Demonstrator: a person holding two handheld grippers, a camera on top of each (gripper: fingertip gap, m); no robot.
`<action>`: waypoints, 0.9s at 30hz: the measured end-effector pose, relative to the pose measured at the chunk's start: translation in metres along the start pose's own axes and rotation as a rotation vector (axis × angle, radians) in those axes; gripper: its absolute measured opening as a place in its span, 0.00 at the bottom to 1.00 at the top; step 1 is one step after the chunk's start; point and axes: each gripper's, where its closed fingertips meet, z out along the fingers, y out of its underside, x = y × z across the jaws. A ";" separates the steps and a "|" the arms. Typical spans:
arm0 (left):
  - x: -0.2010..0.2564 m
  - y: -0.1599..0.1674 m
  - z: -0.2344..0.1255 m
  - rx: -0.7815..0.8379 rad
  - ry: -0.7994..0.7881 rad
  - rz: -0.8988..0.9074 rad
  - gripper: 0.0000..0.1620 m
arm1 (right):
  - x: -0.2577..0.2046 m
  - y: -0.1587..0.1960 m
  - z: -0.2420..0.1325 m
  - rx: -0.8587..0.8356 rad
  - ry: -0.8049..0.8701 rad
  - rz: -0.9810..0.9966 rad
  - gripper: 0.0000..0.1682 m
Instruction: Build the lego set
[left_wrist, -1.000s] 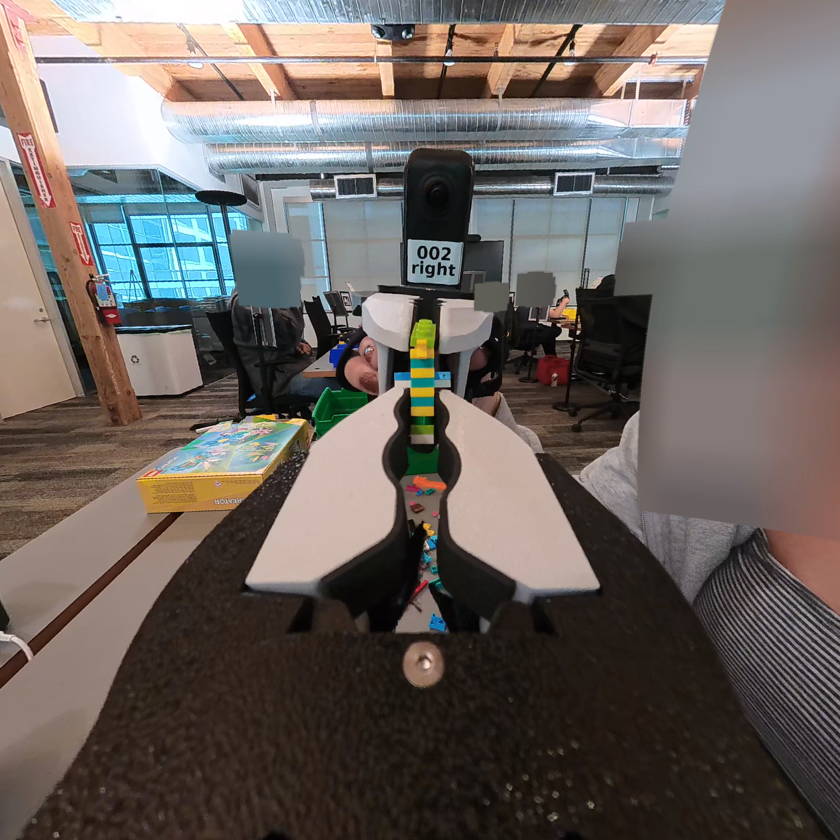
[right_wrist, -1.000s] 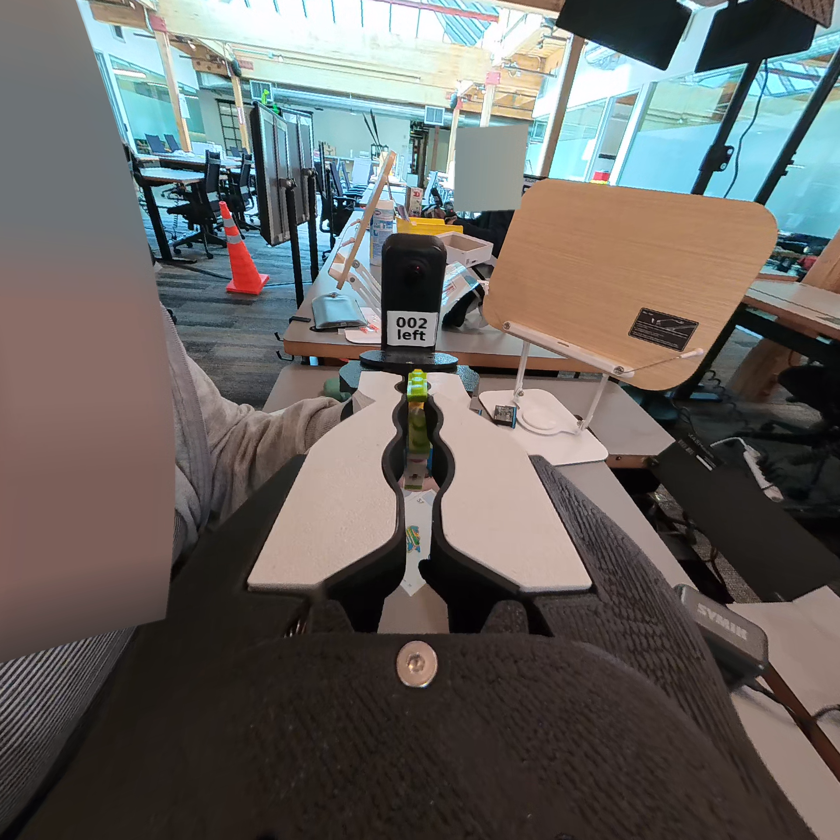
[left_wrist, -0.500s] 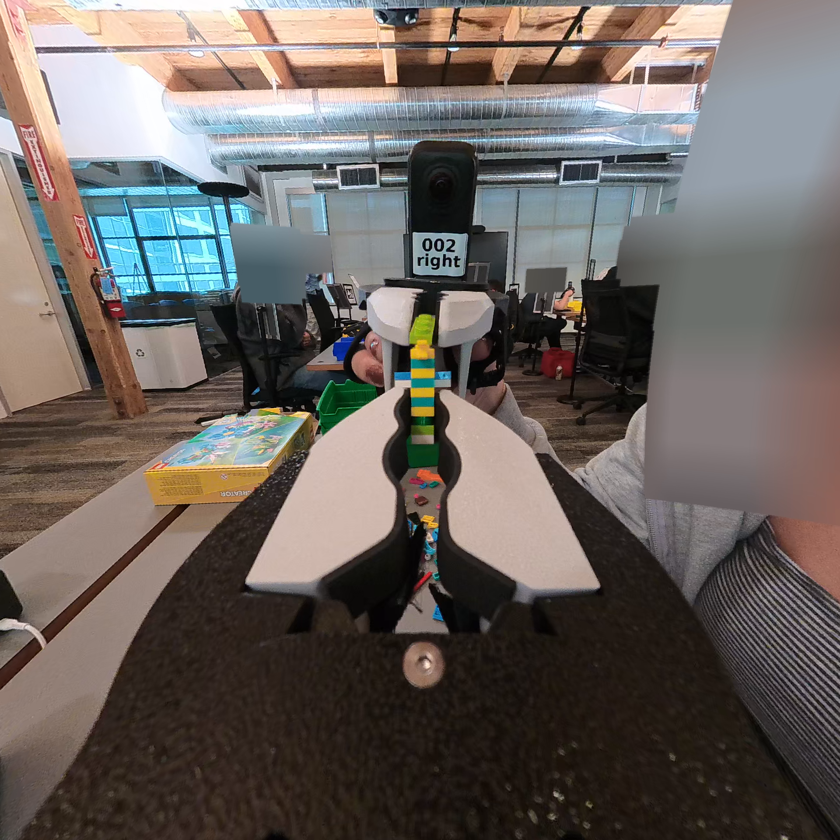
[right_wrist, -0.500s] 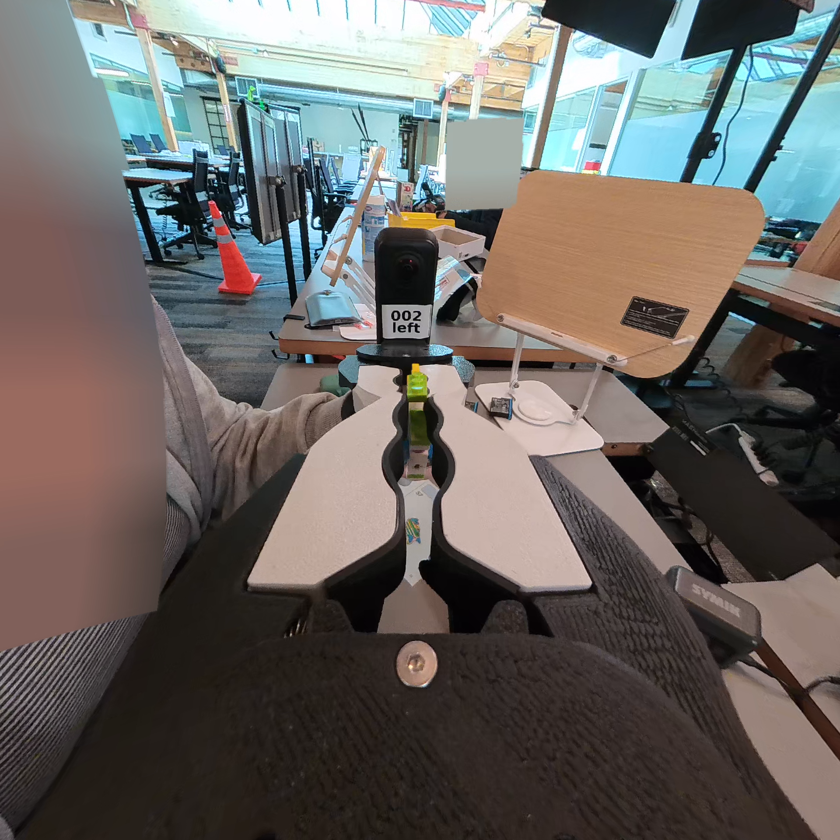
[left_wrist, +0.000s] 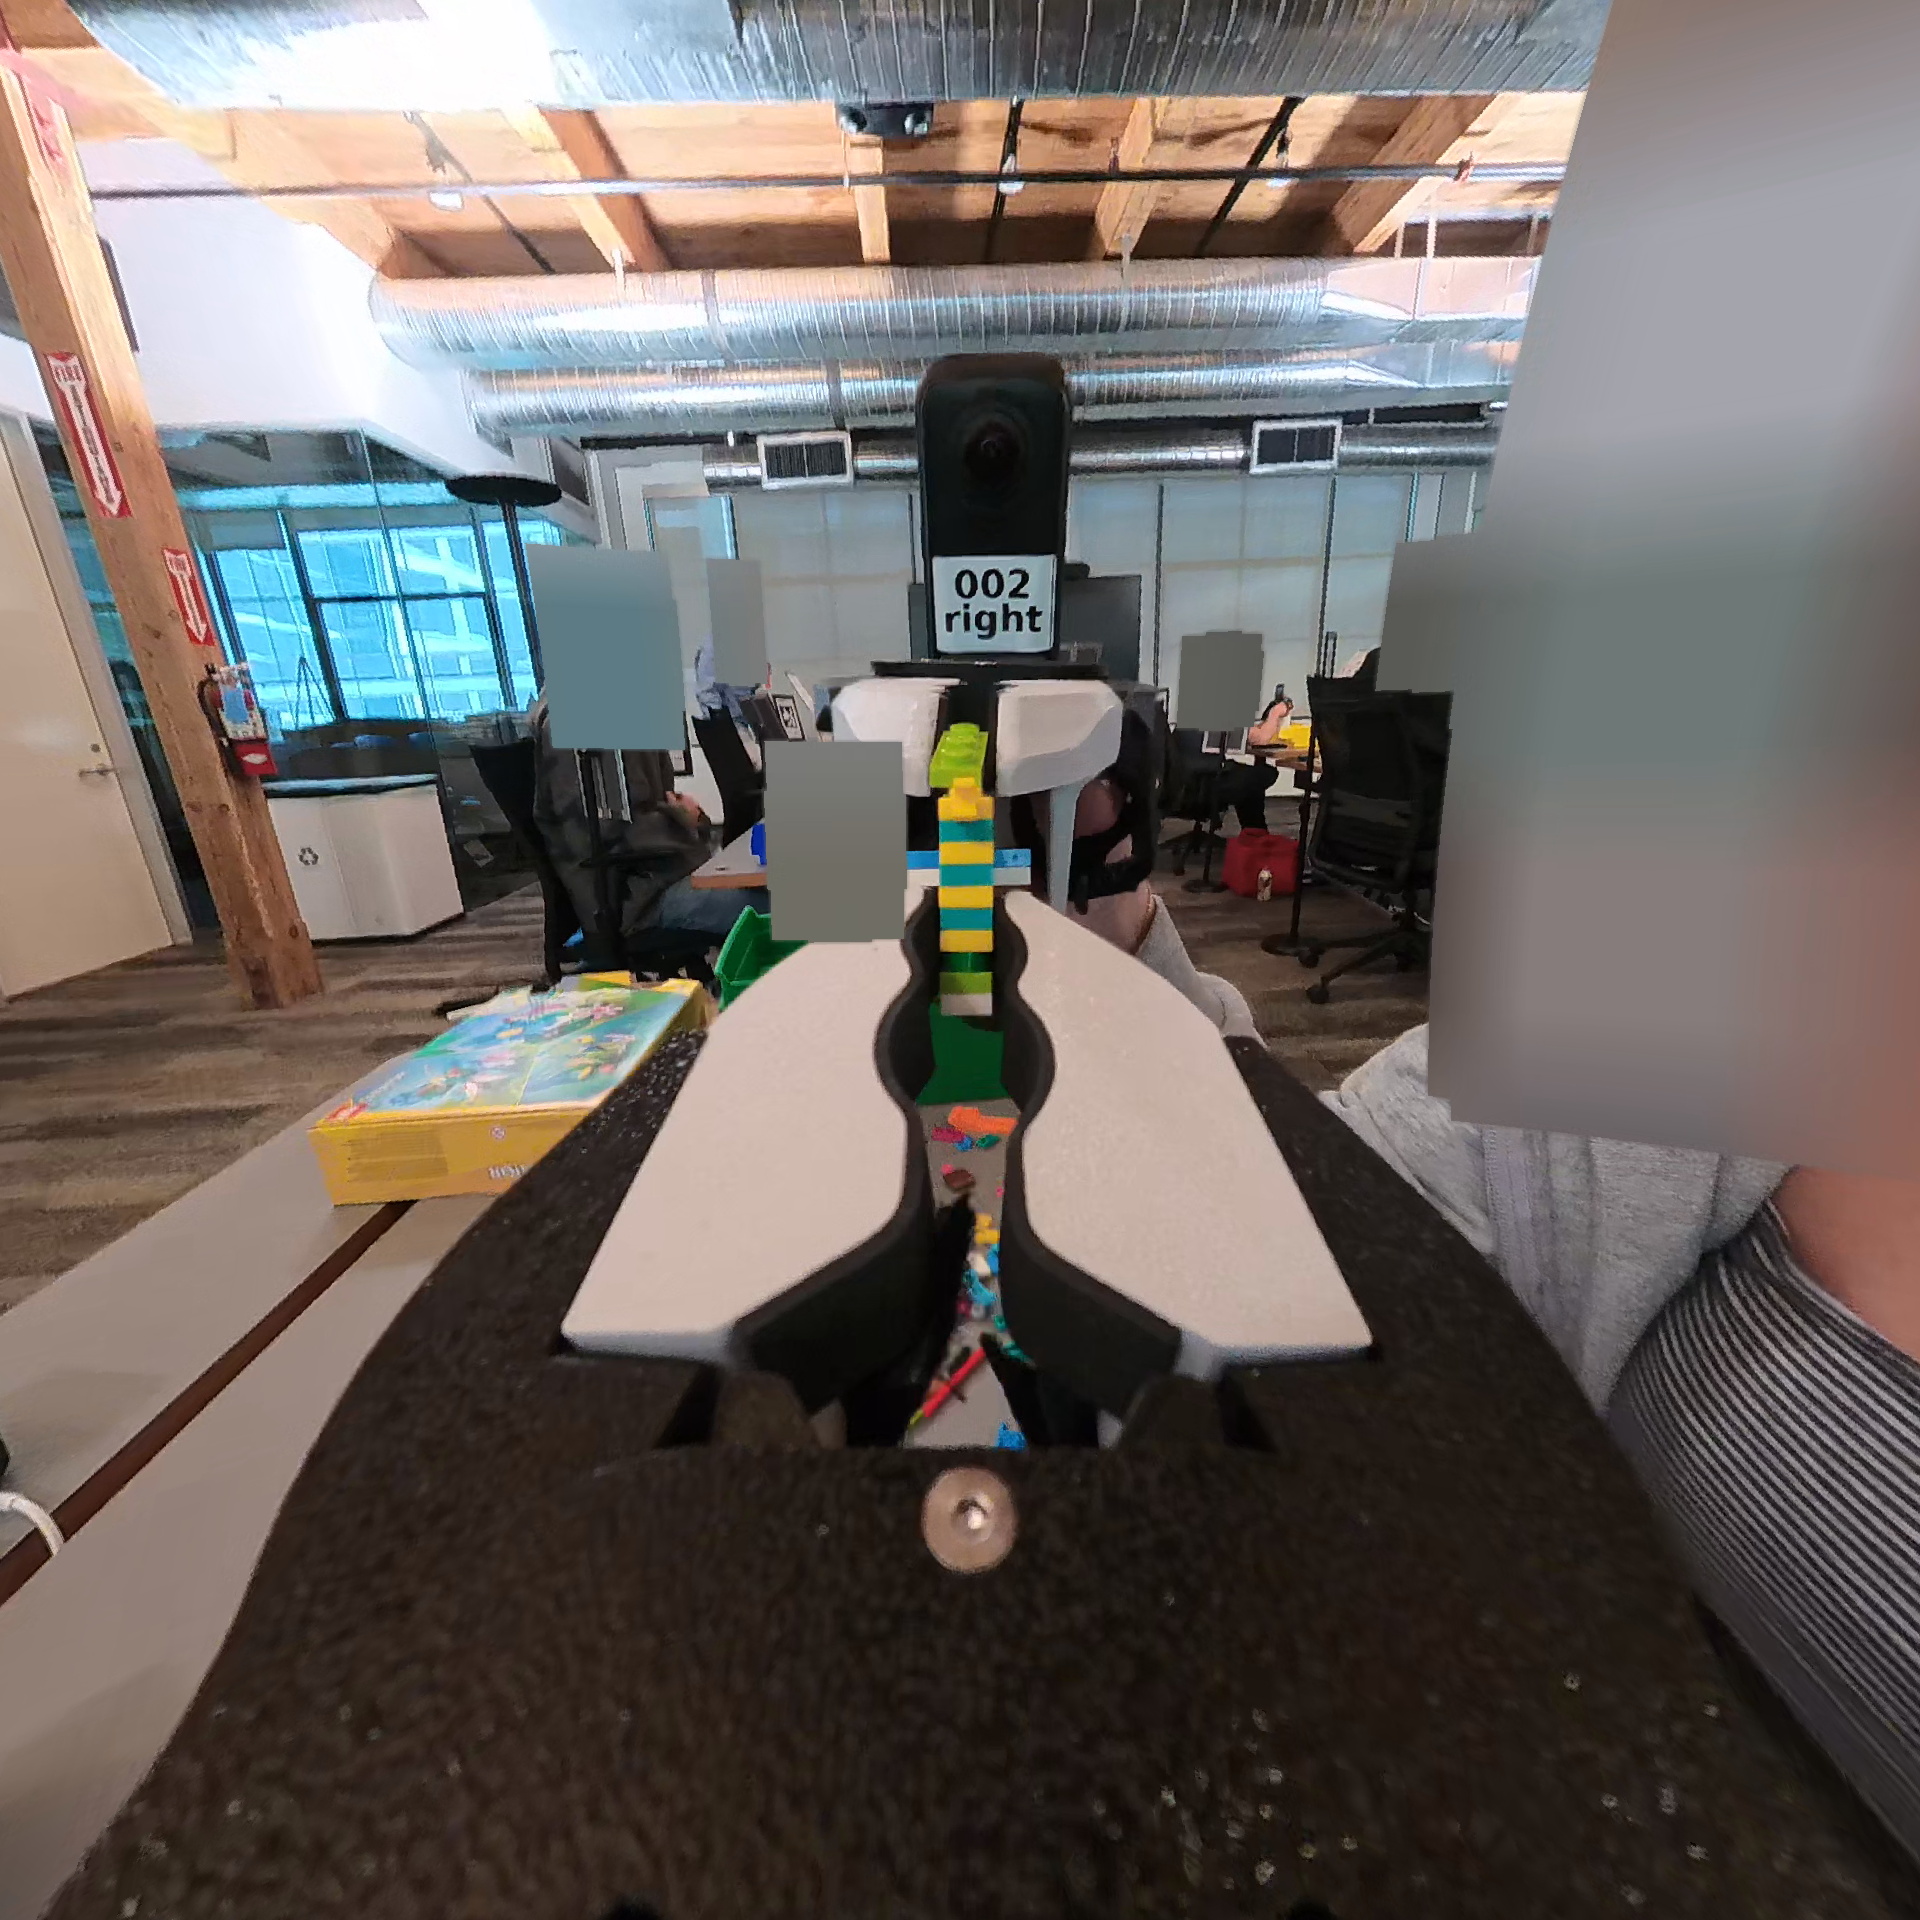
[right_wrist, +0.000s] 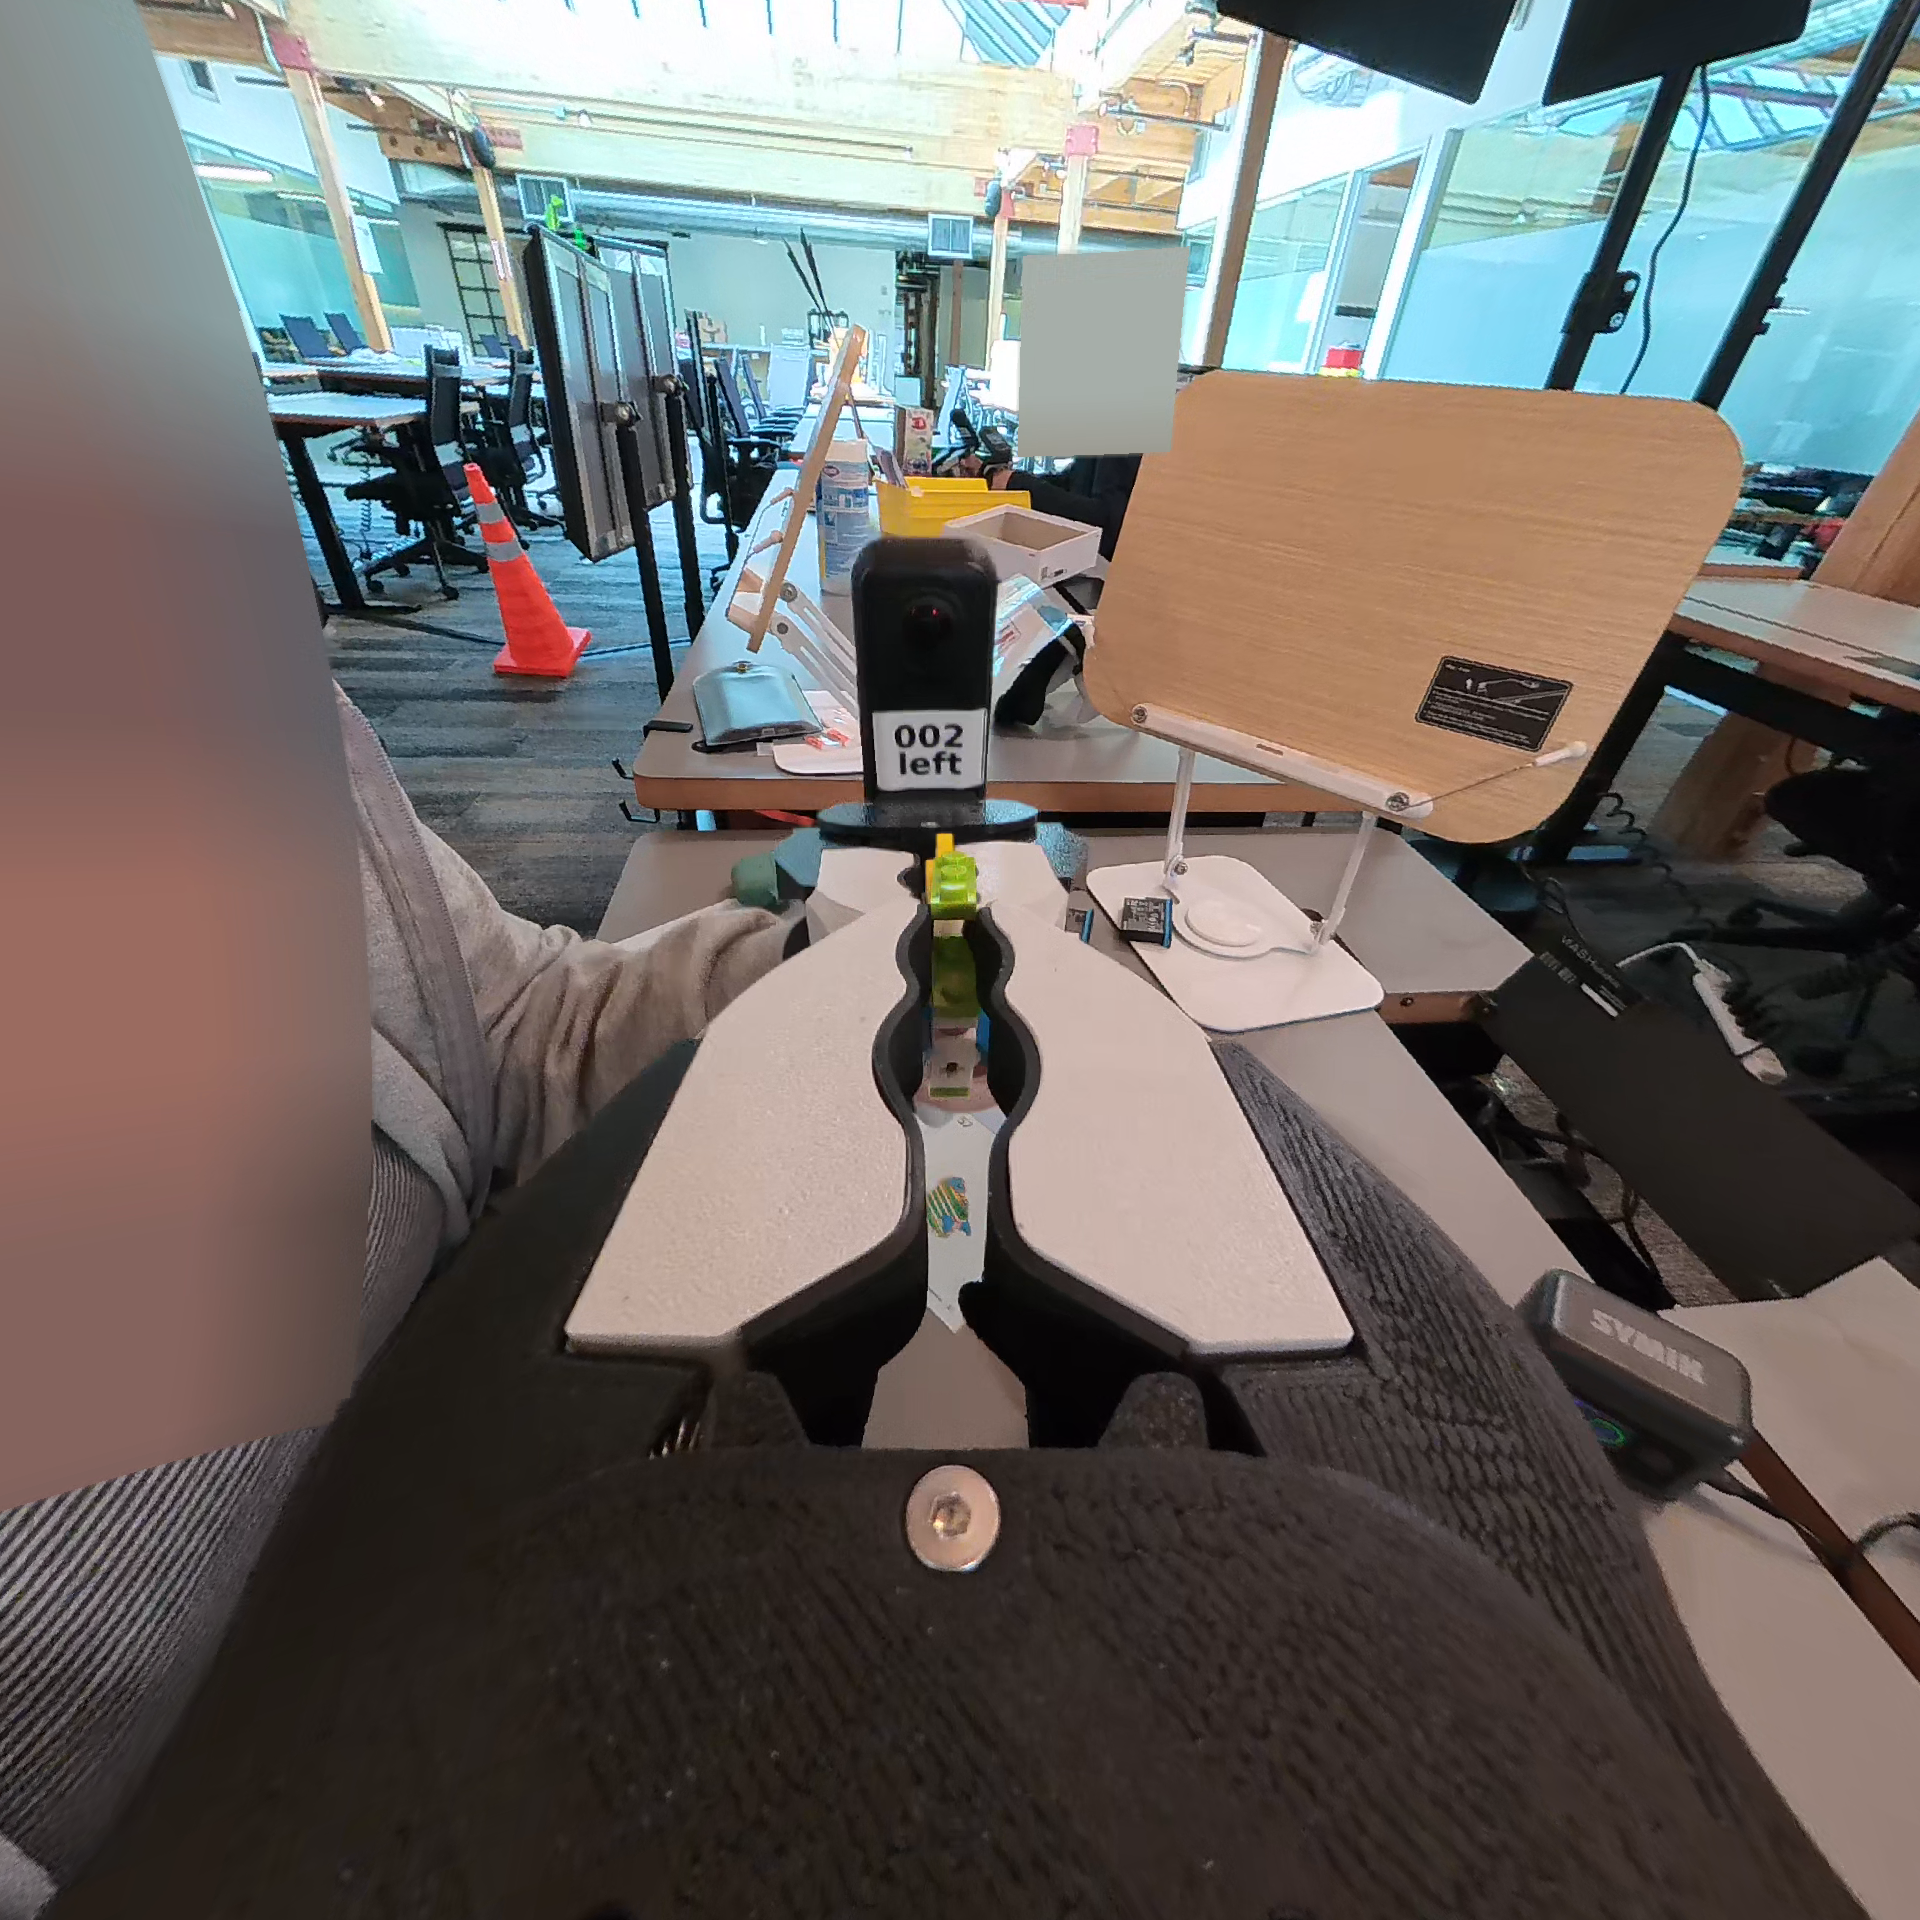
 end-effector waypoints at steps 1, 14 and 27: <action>0.000 -0.001 0.001 0.020 -0.001 0.005 0.05 | 0.000 -0.001 0.000 0.007 0.002 0.005 0.03; -0.003 -0.024 0.004 0.179 -0.104 0.003 0.05 | 0.003 -0.020 0.010 -0.317 -0.044 -0.003 0.04; 0.003 -0.025 0.004 0.168 -0.064 -0.004 0.05 | -0.002 -0.017 0.006 -0.702 -0.084 -0.025 0.04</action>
